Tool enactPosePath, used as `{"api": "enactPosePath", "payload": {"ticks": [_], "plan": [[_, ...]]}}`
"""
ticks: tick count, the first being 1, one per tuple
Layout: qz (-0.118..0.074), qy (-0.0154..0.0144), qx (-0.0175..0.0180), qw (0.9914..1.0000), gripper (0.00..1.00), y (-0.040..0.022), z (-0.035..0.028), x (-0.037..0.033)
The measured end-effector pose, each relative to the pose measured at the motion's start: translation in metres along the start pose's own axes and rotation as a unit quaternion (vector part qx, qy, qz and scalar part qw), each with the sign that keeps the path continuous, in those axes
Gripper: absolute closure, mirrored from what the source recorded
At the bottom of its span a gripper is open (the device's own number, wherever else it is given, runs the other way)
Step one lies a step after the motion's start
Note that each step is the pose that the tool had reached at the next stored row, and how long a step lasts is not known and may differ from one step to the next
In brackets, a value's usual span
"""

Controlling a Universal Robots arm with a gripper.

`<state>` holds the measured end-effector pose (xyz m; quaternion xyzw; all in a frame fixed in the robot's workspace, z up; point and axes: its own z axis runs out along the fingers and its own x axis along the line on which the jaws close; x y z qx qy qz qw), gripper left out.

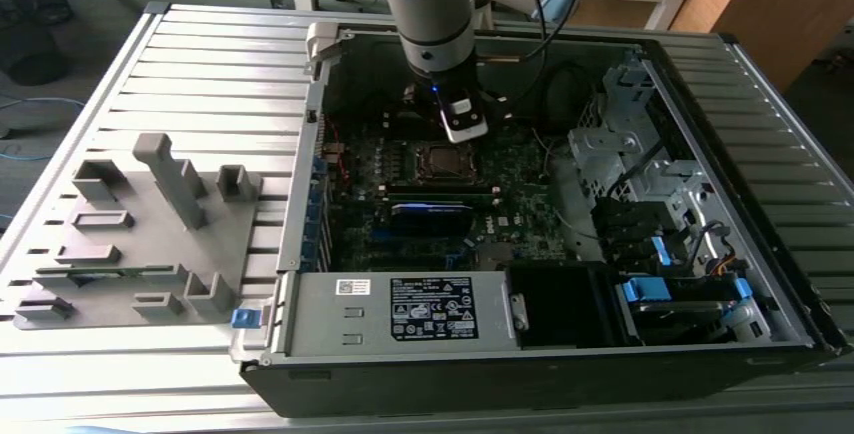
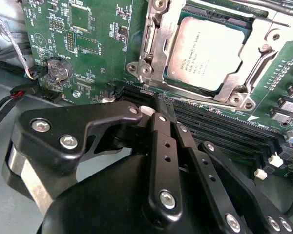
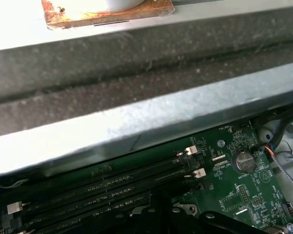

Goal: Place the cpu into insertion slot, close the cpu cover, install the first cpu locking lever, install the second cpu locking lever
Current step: 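Install the first cpu locking lever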

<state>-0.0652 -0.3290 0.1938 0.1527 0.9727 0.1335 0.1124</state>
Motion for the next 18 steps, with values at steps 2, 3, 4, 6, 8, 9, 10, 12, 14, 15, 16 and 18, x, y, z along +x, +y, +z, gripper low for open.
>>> {"api": "enactPosePath", "payload": {"ticks": [2,3,4,6,8,9,10,12,14,15,16,18], "plan": [[0.0,-0.0008,-0.0002,1.0,0.89,-0.0003,0.0004,0.0001],[0.0,-0.0012,-0.0004,1.0,0.89,-0.0004,0.0006,0.0001],[0.0,-0.0016,-0.0005,1.0,0.89,-0.0005,0.0009,0.0001],[-0.001,-0.0024,-0.0008,1.0,0.89,-0.0008,0.0015,0.0002],[-0.001,-0.0034,-0.0012,0.99999,0.89,-0.0011,0.0021,0.0003],[-0.001,-0.0039,-0.0013,0.99999,0.89,-0.0013,0.0024,0.0004],[-0.001,-0.0043,-0.0014,0.99999,0.89,-0.0015,0.0026,0.0004],[-0.001,-0.0051,-0.0017,0.99998,0.89,-0.0018,0.003,0.0004],[-0.001,-0.0058,-0.002,0.99998,0.89,-0.0022,0.0035,0.0004],[-0.001,-0.0061,-0.0021,0.99998,0.89,-0.0023,0.0036,0.0004],[-0.001,-0.0063,-0.0022,0.99998,0.89,-0.0025,0.0037,0.0004],[-0.002,-0.0067,-0.0022,0.99997,0.89,-0.0028,0.0038,0.0003]]}}
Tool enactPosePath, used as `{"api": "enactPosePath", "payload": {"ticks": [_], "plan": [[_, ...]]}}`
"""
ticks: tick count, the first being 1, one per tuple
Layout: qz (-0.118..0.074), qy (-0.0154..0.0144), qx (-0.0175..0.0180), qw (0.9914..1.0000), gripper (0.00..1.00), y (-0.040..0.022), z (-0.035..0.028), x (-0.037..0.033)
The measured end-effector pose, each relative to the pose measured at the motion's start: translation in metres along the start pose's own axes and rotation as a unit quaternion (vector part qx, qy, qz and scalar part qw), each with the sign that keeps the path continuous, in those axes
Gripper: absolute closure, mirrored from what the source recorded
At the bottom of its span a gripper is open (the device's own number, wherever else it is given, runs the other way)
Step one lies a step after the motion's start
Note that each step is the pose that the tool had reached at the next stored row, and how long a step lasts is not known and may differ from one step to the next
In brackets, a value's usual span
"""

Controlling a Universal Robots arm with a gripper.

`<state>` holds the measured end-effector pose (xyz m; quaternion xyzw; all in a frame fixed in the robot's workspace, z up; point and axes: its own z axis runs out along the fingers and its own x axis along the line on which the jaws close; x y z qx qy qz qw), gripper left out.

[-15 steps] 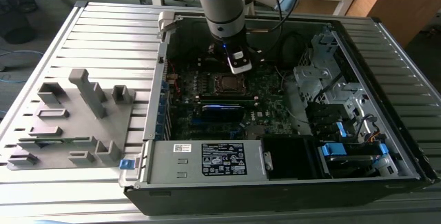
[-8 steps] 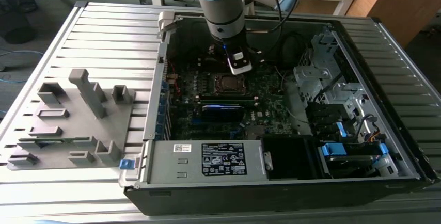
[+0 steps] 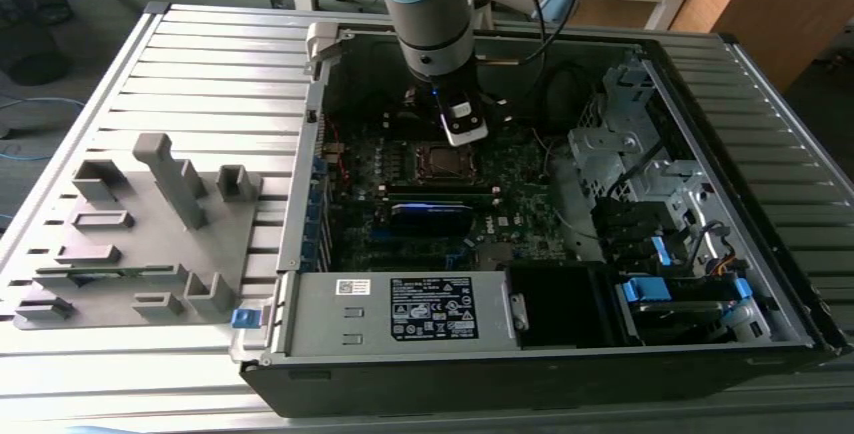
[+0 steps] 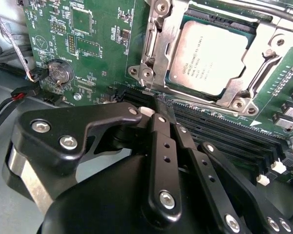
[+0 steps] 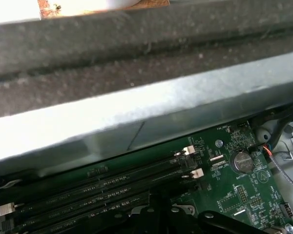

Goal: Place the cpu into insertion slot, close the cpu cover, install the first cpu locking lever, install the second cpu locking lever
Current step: 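Install the first cpu locking lever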

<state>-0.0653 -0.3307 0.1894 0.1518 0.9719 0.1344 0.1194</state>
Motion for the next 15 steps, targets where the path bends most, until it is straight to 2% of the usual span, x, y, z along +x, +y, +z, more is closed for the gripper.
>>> {"api": "enactPosePath", "payload": {"ticks": [6,15], "plan": [[0.0,-0.0001,0.0,1.0,0.89,0.0,-0.0005,-0.0002],[0.0,-0.0001,0.0,1.0,0.89,0.0015,-0.0051,-0.0011]]}}
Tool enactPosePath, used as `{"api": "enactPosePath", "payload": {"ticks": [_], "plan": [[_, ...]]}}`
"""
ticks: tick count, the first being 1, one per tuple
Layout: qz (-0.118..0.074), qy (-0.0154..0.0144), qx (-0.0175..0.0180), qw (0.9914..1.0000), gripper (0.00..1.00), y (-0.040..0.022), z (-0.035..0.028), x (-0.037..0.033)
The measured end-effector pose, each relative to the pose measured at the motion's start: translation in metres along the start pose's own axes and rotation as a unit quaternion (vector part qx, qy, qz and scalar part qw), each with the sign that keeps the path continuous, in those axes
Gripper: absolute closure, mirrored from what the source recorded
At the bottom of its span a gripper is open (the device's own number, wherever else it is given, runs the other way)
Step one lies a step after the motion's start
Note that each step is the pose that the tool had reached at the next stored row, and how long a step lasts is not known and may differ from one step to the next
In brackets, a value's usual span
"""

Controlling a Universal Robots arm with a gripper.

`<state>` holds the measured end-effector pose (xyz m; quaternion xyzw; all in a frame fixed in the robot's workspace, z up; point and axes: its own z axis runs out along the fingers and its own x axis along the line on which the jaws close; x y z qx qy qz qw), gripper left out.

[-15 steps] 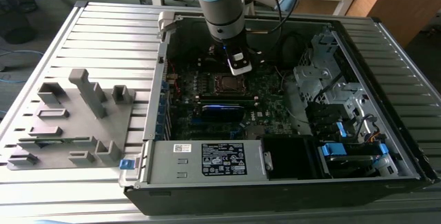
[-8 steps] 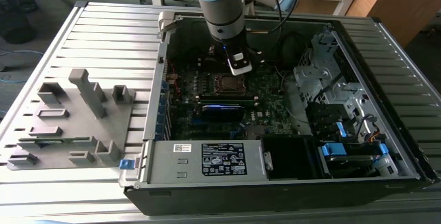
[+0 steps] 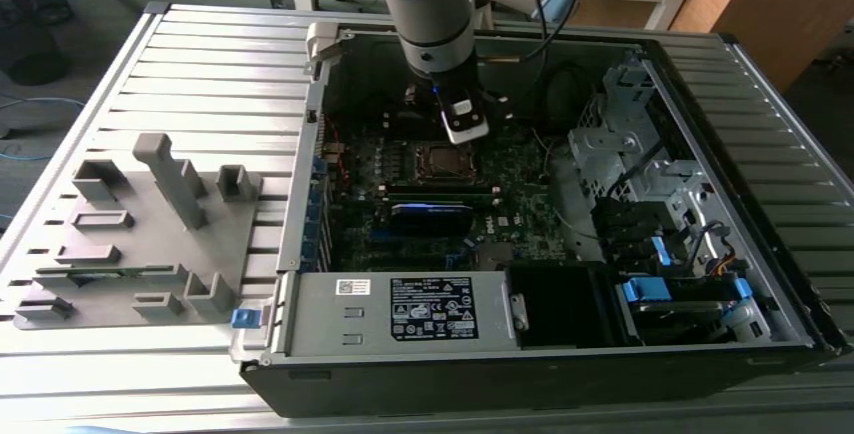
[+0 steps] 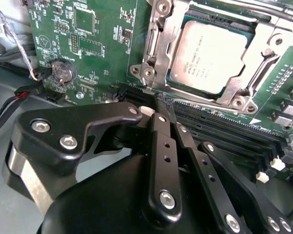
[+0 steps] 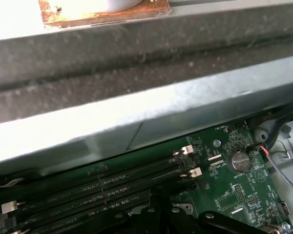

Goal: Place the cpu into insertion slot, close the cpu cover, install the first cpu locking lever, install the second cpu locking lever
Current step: 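Install the first cpu locking lever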

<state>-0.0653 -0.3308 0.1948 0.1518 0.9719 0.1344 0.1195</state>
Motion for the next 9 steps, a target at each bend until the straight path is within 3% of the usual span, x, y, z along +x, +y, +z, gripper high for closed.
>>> {"api": "enactPosePath", "payload": {"ticks": [3,9], "plan": [[0.0,0.0,-0.0001,1.0,0.89,0.0004,-0.0015,-0.0001],[0.001,0.001,-0.0042,0.99999,0.89,-0.0002,-0.0023,0.0023]]}}
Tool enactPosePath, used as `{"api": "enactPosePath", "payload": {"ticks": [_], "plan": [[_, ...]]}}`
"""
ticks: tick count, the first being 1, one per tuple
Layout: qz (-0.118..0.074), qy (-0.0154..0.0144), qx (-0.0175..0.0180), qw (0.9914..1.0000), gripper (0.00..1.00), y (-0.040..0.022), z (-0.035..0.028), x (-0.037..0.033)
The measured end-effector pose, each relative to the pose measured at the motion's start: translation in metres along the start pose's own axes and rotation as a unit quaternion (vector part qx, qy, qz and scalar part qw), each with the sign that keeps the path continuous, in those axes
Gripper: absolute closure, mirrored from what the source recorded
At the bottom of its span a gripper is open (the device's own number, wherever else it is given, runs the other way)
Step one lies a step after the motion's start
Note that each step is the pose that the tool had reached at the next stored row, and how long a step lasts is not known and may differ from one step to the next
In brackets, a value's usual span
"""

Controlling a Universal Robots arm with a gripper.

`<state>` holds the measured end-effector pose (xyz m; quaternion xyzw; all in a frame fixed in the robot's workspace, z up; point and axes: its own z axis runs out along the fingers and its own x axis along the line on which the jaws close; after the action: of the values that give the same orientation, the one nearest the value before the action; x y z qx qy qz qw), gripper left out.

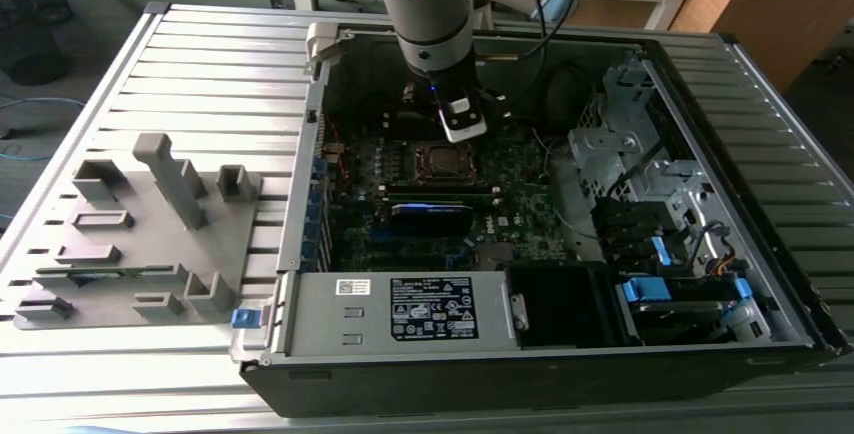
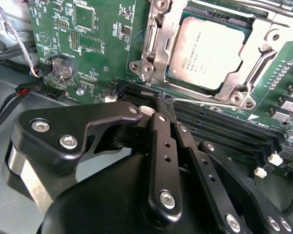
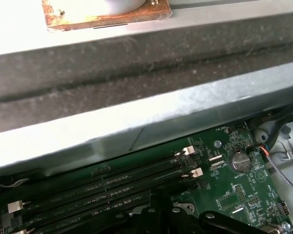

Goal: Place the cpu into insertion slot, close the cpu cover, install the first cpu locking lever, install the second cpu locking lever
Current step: 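Install the first cpu locking lever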

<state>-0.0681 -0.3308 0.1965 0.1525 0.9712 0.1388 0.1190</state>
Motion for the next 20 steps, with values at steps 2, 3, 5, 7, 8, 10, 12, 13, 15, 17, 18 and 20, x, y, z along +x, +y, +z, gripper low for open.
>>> {"api": "enactPosePath", "payload": {"ticks": [2,3,5,7,8,10,12,13,15,17,18,20], "plan": [[0.0,0.0,-0.0005,1.0,0.89,0.0,-0.0001,0.0002],[0.0,-0.0002,-0.0007,1.0,0.89,-0.0001,-0.0001,0.0003],[0.0,-0.0012,-0.001,1.0,0.89,-0.0001,-0.0001,0.0004],[-0.001,-0.0031,-0.0017,0.99999,0.89,-0.0003,0.0,0.0007],[-0.001,-0.004,-0.0021,0.99999,0.89,-0.0004,0.0,0.0009],[-0.001,-0.0053,-0.0026,0.99998,0.89,-0.0004,0.0,0.0013],[-0.001,-0.0058,-0.0028,0.99998,0.89,-0.0005,0.0,0.0015],[-0.001,-0.0061,-0.003,0.99998,0.89,-0.0006,0.0,0.0017],[-0.001,-0.0062,-0.003,0.99998,0.89,-0.0009,-0.0001,0.0025],[-0.001,-0.0062,-0.003,0.99998,0.89,-0.0011,-0.0002,0.0033],[-0.001,-0.0062,-0.003,0.99998,0.89,-0.0013,-0.0003,0.0037],[-0.001,-0.0062,-0.0031,0.99998,0.89,-0.0014,-0.0002,0.004]]}}
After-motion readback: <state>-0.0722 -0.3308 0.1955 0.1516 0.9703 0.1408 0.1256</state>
